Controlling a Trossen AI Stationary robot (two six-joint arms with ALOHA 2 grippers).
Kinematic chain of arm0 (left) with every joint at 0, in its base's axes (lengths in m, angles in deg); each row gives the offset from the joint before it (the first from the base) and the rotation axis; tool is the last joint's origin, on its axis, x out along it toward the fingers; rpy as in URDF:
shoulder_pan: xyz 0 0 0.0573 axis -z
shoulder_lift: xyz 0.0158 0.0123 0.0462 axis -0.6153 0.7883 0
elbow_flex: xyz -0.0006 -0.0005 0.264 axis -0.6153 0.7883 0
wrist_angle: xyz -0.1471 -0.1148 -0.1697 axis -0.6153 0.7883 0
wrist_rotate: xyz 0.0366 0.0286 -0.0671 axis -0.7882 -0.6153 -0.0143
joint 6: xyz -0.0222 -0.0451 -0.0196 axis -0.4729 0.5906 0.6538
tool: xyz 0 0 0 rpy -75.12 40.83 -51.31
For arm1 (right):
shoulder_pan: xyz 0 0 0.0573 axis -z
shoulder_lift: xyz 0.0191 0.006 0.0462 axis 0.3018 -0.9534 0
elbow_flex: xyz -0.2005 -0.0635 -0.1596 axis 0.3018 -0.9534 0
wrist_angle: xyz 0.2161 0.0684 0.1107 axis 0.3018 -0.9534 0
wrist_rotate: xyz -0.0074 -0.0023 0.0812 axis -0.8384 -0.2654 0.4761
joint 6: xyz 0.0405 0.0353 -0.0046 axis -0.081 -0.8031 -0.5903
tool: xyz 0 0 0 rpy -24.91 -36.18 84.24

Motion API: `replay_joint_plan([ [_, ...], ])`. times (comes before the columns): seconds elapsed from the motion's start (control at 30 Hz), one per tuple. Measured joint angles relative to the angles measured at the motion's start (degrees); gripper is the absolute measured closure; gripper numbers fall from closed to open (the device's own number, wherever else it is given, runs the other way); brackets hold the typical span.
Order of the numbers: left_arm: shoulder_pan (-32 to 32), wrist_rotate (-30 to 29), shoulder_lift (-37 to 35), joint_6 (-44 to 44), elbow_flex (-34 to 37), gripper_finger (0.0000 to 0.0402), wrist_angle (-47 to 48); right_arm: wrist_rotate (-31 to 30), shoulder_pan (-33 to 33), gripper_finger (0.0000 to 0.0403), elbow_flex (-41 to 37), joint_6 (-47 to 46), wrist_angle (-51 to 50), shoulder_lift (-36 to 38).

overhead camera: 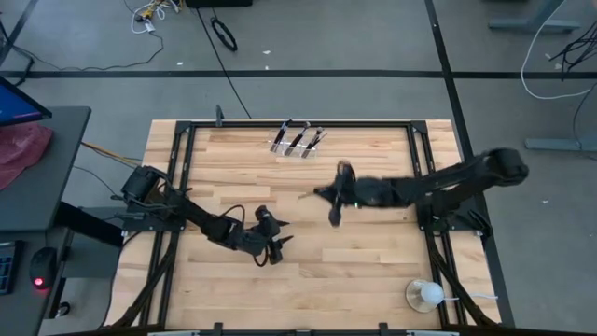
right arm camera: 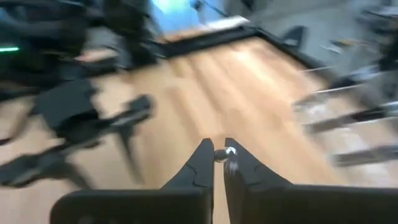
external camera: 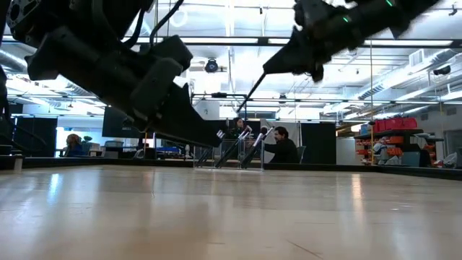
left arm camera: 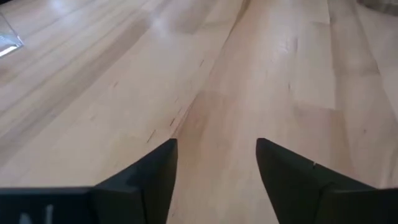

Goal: Put items in baskets/containers
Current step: Put the black liner brush into the transparent organizer

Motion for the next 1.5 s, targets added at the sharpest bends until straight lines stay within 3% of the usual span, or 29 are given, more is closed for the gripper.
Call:
replay_joint_plan([
  [0.13, 0.0, 0.0, 0.1, 0.0, 0.0, 0.0169, -0.6, 0.6, 7.1, 0.0393, 12.0, 4.3, -22.1, 0.7],
  [0.2, -0.1, 0.0, 0.1, 0.0, 0.0, 0.0171, -0.6, 2.7, 11.3, 0.0393, 17.5, 7.2, -28.1, -1.1],
  [0.4, -0.1, 0.0, 0.1, 0.0, 0.0, 0.0184, -1.1, 15.9, 22.7, 0.0393, 27.8, 13.0, -31.4, -8.7],
  [0.7, -0.1, 0.0, 0.1, 0.0, 0.0, 0.0193, -1.4, 21.9, 31.9, 0.039, 40.0, 18.0, -41.1, -21.5],
  [0.93, -0.1, 0.0, 0.1, 0.0, 0.0, 0.0193, -1.4, 22.2, 35.3, 0.039, 40.5, 18.7, -44.3, -21.7],
  [1.1, -0.1, 0.0, 0.1, 0.0, 0.0, 0.0193, -1.6, 26.2, 36.0, 0.039, 37.9, 16.7, -39.5, -22.8],
  [1.5, -0.1, -0.4, 0.1, 0.0, 0.0, 0.0193, -1.6, 26.4, 36.1, 0.0378, 37.0, 14.8, -35.5, -29.0],
])
